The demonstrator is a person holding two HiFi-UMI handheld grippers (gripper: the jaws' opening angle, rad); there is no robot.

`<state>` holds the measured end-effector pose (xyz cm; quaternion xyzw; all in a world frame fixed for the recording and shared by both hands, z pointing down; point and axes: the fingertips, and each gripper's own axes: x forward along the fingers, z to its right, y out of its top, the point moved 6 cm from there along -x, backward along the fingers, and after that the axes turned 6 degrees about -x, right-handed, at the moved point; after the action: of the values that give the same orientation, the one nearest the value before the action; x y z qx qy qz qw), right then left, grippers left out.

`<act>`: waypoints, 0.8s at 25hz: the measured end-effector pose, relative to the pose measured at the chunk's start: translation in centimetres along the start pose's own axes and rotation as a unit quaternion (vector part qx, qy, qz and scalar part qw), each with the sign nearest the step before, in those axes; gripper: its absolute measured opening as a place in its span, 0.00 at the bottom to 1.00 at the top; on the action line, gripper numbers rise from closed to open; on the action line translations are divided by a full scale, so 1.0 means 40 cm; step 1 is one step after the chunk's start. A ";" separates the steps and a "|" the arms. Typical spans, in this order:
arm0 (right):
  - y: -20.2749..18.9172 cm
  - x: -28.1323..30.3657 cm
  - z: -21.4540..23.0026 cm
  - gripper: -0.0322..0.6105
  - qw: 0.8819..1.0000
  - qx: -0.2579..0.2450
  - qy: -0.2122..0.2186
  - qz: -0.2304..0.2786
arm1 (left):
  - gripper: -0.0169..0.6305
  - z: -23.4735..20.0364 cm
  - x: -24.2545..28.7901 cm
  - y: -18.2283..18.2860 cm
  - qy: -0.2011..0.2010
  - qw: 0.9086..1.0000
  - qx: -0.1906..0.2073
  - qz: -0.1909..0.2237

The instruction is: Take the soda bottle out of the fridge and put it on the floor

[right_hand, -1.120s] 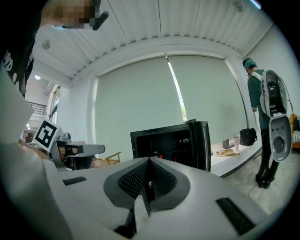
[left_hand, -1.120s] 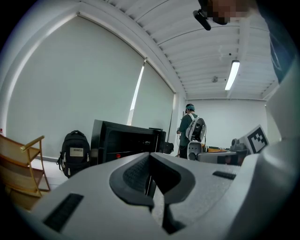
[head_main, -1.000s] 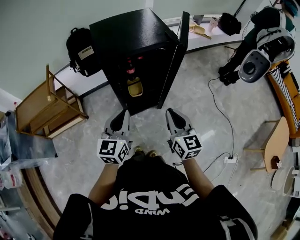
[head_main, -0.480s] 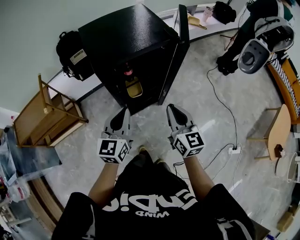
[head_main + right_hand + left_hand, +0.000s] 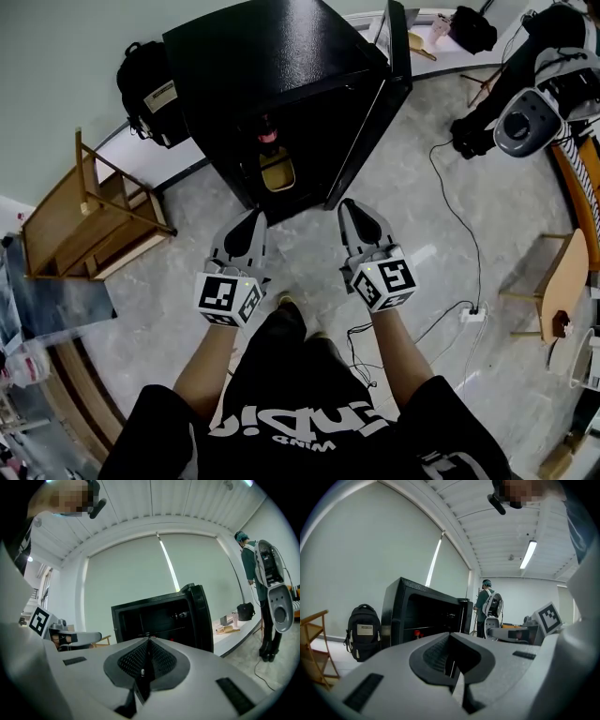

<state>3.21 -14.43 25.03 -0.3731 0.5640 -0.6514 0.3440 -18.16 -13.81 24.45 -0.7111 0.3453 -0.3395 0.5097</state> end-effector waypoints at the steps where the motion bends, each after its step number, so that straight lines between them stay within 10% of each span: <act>1: -0.011 0.008 0.002 0.09 1.000 0.000 0.003 0.003 | 0.04 -0.006 0.005 -0.012 0.002 1.000 0.000 0.001; 11: -0.099 0.067 0.026 0.10 0.999 -0.010 0.029 0.006 | 0.04 -0.023 0.050 -0.081 0.015 1.000 -0.001 0.006; 17: -0.115 0.124 0.010 0.50 0.996 -0.011 0.082 -0.015 | 0.04 -0.021 0.064 -0.081 0.023 1.000 -0.002 0.001; 20: -0.131 0.169 0.019 0.51 0.996 -0.014 0.088 -0.024 | 0.04 -0.028 0.073 -0.081 0.026 1.000 -0.005 -0.001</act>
<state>0.44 -20.01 30.96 -0.3325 0.5920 -0.6821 0.2715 -17.08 -16.03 28.23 -0.7046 0.3595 -0.3569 0.4969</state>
